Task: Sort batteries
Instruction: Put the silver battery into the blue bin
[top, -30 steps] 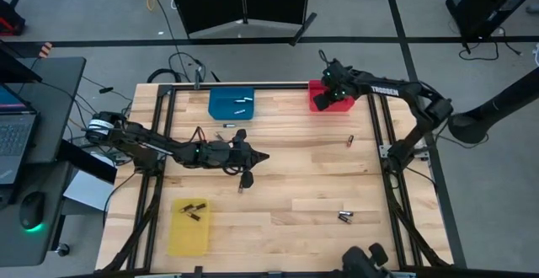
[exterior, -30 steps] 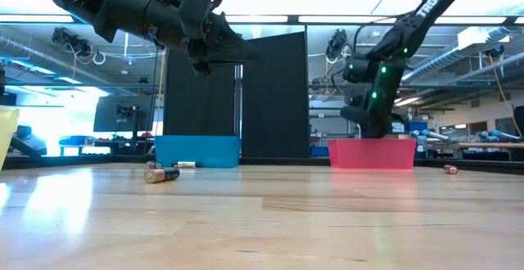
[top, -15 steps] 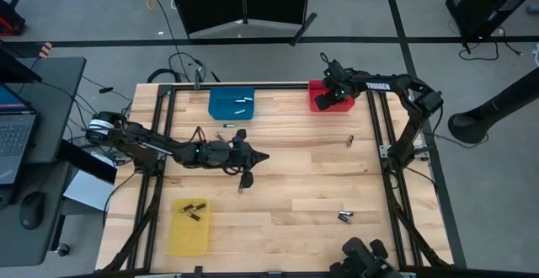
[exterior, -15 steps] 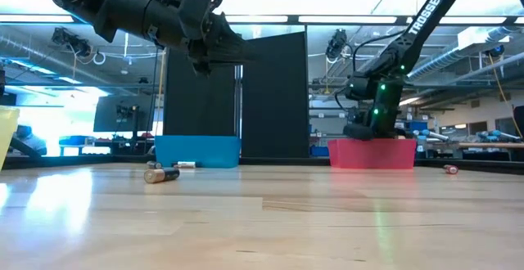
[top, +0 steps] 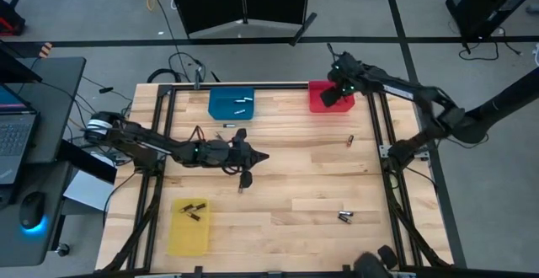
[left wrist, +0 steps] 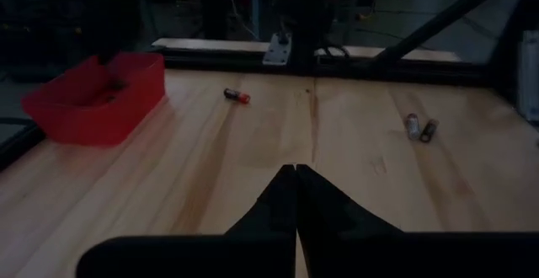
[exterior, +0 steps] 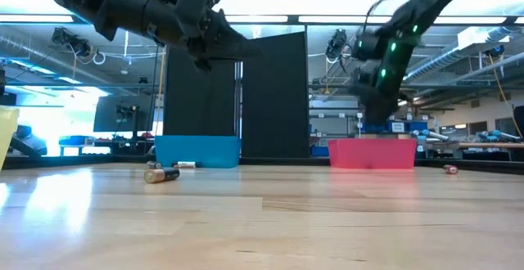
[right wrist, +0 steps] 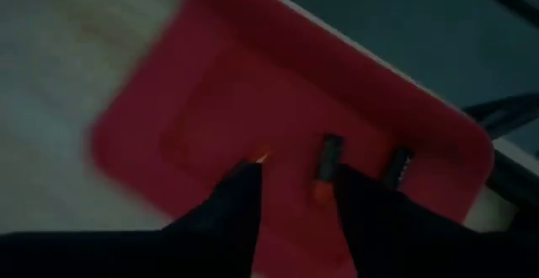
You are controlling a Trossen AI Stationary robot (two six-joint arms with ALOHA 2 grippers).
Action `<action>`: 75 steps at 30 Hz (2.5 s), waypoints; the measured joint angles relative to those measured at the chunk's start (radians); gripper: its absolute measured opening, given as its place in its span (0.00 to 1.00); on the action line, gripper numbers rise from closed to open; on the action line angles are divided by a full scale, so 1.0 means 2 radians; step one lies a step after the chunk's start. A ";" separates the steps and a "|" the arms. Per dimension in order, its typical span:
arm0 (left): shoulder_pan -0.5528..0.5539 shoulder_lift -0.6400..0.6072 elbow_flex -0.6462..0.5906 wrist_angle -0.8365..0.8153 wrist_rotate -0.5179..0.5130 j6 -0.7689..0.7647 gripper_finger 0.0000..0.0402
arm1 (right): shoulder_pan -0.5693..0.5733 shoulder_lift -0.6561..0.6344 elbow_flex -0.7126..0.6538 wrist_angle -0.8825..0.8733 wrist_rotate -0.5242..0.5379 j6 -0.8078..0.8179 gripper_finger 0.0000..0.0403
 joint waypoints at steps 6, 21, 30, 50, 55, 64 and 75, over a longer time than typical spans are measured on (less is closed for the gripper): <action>0.022 -0.047 0.004 -0.099 0.032 0.000 0.02 | 0.064 -0.098 -0.036 -0.009 -0.034 -0.035 0.14; 0.172 -0.035 0.065 -0.466 0.081 0.029 0.02 | 0.243 -0.214 -0.233 0.248 -0.028 0.070 0.02; 0.264 0.015 0.083 -0.504 0.088 0.095 0.05 | 0.279 -0.213 -0.234 0.257 -0.010 0.072 0.03; 0.285 0.091 0.119 -0.503 0.046 0.172 0.37 | 0.282 -0.213 -0.234 0.262 -0.008 0.069 0.05; 0.287 0.095 0.120 -0.498 0.029 0.174 0.37 | 0.283 -0.213 -0.234 0.262 -0.008 0.069 0.03; 0.287 0.113 0.121 -0.497 0.027 0.185 0.37 | 0.289 -0.212 -0.234 0.262 -0.008 0.067 0.04; 0.270 0.113 0.121 -0.530 0.034 0.196 0.18 | 0.289 -0.212 -0.234 0.263 -0.008 0.065 0.04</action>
